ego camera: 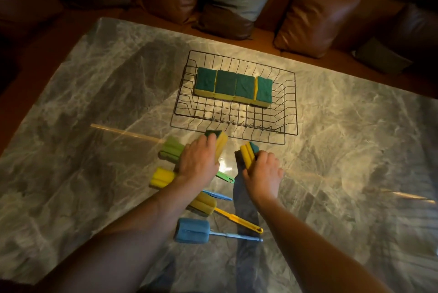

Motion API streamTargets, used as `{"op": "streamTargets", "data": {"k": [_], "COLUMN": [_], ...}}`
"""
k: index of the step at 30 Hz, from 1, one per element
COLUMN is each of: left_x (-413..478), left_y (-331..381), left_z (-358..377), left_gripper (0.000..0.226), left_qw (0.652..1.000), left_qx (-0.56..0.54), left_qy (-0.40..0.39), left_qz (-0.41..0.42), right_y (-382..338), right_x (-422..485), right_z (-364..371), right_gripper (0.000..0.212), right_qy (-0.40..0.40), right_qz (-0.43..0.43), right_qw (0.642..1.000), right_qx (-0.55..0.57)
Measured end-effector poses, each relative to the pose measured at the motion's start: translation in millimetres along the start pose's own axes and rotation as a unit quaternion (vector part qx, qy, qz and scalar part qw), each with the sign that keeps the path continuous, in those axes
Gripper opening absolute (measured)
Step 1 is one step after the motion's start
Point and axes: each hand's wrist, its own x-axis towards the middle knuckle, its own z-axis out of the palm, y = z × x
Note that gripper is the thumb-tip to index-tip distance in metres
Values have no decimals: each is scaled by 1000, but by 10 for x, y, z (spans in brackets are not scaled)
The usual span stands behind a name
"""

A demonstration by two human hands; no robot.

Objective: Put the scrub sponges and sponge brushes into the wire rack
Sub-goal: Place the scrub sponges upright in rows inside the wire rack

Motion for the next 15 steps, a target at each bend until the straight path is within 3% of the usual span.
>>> {"op": "streamTargets", "data": {"k": [4,7,12,15], "left_x": [58,68,86,119], "left_y": [63,41,-61,-63], "left_z": [153,211,224,196], "left_gripper": [58,65,33,48], "left_qw": [994,994,980,981], "left_qx": [62,-15,-180,-178], "left_qy": [-81,-100,-80,-65], "left_qz": [34,40,15,-39], "right_y": [102,214,398,461], "right_x": [-18,-12,59,145], "right_z": [31,42,22,10], "right_gripper": [57,52,34,44], "right_qy": [-74,-102,-44,-72], "right_qz": [-74,-96,-91,-49], "right_qw": [994,990,991,990], "right_qx": [-40,14,86,110]}}
